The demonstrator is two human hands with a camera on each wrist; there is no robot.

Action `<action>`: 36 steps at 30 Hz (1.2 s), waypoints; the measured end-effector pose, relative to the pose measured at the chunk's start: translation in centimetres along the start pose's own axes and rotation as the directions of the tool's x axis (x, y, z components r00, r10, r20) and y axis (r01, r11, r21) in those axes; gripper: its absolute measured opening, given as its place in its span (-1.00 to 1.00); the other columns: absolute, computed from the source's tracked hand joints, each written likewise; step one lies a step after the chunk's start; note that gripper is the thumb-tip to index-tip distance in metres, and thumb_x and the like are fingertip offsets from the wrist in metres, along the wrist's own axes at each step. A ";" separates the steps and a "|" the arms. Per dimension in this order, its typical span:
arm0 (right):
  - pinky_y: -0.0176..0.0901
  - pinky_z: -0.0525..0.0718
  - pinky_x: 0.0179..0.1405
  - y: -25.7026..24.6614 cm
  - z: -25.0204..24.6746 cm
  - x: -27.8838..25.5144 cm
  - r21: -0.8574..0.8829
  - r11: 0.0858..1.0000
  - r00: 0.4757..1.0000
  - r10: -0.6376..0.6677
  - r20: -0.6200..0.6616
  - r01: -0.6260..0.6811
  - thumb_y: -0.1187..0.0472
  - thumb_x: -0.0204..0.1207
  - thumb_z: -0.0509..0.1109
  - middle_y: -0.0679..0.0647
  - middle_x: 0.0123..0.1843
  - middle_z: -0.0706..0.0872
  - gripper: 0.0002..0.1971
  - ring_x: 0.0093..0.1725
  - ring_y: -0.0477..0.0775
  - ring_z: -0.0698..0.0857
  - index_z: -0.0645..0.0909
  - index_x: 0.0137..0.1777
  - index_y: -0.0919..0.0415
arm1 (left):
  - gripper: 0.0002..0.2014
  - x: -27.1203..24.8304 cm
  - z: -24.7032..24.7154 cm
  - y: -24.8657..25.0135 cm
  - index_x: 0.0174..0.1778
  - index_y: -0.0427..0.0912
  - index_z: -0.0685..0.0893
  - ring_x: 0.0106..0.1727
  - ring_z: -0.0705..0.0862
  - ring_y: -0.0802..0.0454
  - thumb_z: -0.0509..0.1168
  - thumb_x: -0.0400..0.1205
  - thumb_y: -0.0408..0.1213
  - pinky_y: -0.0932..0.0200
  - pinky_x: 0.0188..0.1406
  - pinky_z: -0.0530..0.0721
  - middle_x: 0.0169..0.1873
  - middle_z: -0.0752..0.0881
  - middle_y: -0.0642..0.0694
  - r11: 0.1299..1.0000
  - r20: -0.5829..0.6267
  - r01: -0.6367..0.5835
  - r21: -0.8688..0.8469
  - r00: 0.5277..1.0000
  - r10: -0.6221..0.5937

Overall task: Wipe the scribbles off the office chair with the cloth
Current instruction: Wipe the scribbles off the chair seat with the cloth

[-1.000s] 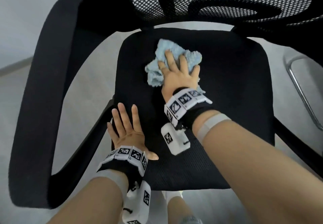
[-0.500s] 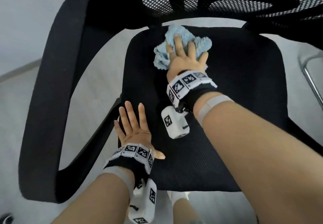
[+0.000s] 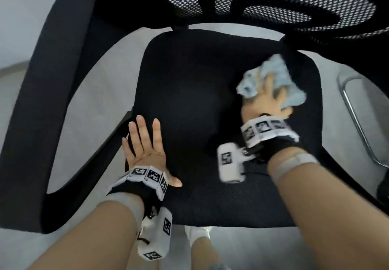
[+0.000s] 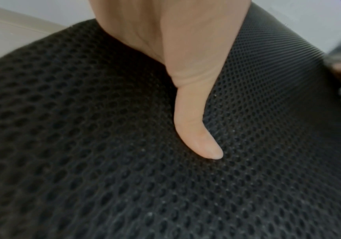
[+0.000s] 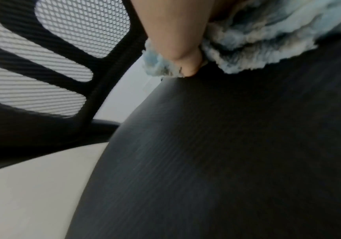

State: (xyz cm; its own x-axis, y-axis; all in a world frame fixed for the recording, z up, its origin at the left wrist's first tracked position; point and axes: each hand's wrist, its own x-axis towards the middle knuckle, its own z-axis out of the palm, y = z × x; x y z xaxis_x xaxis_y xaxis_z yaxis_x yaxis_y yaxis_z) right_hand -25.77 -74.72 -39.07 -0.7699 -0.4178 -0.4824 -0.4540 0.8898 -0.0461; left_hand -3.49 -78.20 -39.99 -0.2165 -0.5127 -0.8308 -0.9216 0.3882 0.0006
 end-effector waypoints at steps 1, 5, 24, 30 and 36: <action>0.41 0.12 0.49 -1.7 0.9 -1.7 -0.026 0.994 0.994 -0.104 0.027 0.105 0.15 0.56 0.17 -0.19 0.67 -0.17 -0.32 0.64 0.21 -0.14 -0.11 0.57 -0.21 | 0.64 0.0 0.1 0.0 0.01 -0.06 -0.97 0.08 -0.94 -0.15 0.53 -0.10 0.35 -0.15 0.18 -0.80 0.02 -0.96 -0.20 1.000 -0.015 0.004 0.001 1.000 -0.004; 0.41 -0.10 0.54 -3.9 3.7 -8.1 -0.136 0.770 0.764 -0.562 0.319 0.623 0.25 0.56 0.14 -0.24 0.64 -0.36 -0.24 0.63 0.17 -0.30 -0.24 0.56 -0.24 | 0.56 -0.6 0.4 0.1 0.04 -0.11 -0.92 0.45 -0.66 -0.27 0.48 0.03 0.37 -0.20 0.50 -0.43 0.31 -0.78 -0.27 1.000 -0.073 0.026 0.005 0.997 -0.026; 0.37 -0.07 0.56 4.6 5.6 -13.5 -0.184 0.696 0.684 -0.559 0.468 0.694 0.23 0.58 0.15 -0.27 0.62 -0.43 -0.22 0.63 0.11 -0.37 -0.30 0.54 -0.30 | -0.17 -5.3 1.7 -2.8 0.60 -0.16 -0.33 0.63 -0.37 -0.10 0.15 0.62 -0.47 0.18 0.57 0.14 0.57 -0.49 -0.18 0.985 0.143 -0.175 0.008 0.975 0.172; 0.24 0.10 0.53 12.2 1.5 -10.6 0.085 0.977 0.962 0.172 0.211 -0.193 0.14 0.54 0.28 -0.25 0.67 -0.21 -0.26 0.66 0.08 -0.17 -0.09 0.57 -0.22 | -0.17 -4.8 1.4 -2.2 0.59 -0.15 -0.35 0.62 -0.40 -0.09 0.14 0.62 -0.51 0.11 0.56 0.21 0.54 -0.54 -0.17 0.992 0.168 -0.127 -0.022 0.977 0.129; 0.41 0.02 0.56 4.9 7.2 -16.7 -0.018 0.966 0.911 -0.238 0.337 0.259 0.17 0.54 0.19 -0.10 0.66 -0.34 -0.25 0.63 0.30 -0.22 -0.19 0.54 -0.32 | -0.18 -5.1 1.3 -2.0 0.61 -0.16 -0.28 0.63 -0.38 -0.10 0.04 0.55 -0.65 0.15 0.58 0.14 0.57 -0.48 -0.17 0.989 0.134 -0.130 -0.066 0.981 0.138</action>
State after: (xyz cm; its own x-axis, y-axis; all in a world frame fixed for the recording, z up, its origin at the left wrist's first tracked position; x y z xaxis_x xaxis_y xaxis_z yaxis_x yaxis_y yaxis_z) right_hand -11.89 -62.03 -37.56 -0.4425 -0.5305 -0.7230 -0.6460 0.7478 -0.1533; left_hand -0.10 -75.39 -36.46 -0.2967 -0.3468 -0.8898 -0.9046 0.4006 0.1455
